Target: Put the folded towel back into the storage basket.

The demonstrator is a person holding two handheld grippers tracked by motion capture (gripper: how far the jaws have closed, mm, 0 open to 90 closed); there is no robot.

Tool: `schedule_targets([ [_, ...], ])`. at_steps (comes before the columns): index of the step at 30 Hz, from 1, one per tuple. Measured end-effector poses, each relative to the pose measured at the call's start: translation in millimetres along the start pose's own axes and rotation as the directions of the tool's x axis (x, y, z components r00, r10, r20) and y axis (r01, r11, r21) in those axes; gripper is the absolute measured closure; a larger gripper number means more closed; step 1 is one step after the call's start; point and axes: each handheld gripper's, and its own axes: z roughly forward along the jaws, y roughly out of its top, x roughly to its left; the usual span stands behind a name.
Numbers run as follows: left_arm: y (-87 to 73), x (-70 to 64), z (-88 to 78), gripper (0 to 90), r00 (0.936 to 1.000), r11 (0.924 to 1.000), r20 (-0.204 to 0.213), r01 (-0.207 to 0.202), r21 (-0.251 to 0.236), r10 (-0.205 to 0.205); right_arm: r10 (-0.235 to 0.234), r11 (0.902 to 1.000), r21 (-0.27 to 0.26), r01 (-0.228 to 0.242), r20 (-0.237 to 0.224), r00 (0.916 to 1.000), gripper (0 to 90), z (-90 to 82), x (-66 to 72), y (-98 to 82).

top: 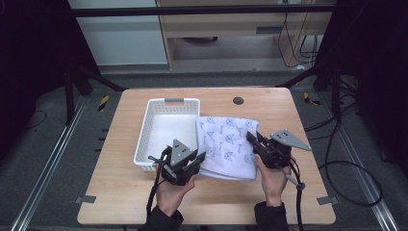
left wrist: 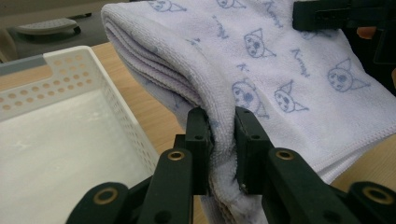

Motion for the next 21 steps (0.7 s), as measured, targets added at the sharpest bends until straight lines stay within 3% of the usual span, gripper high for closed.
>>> schedule_targets([
  [9, 8.9, 12.0, -11.8, 76.7, 0.9999, 0.9998, 0.006, 0.012, -0.015, -0.012, -0.003, 0.9999, -0.013, 0.002, -0.011, 0.9999, 76.6, 4.6, 8.2, 10.7],
  [21, 9.8, 32.6, -31.0, 76.6, 0.9994, 0.9985, -0.013, 0.033, -0.044, -0.033, -0.032, 0.9993, -0.023, 0.031, -0.031, 0.9990, 76.6, 16.8, 33.3, 27.7],
])
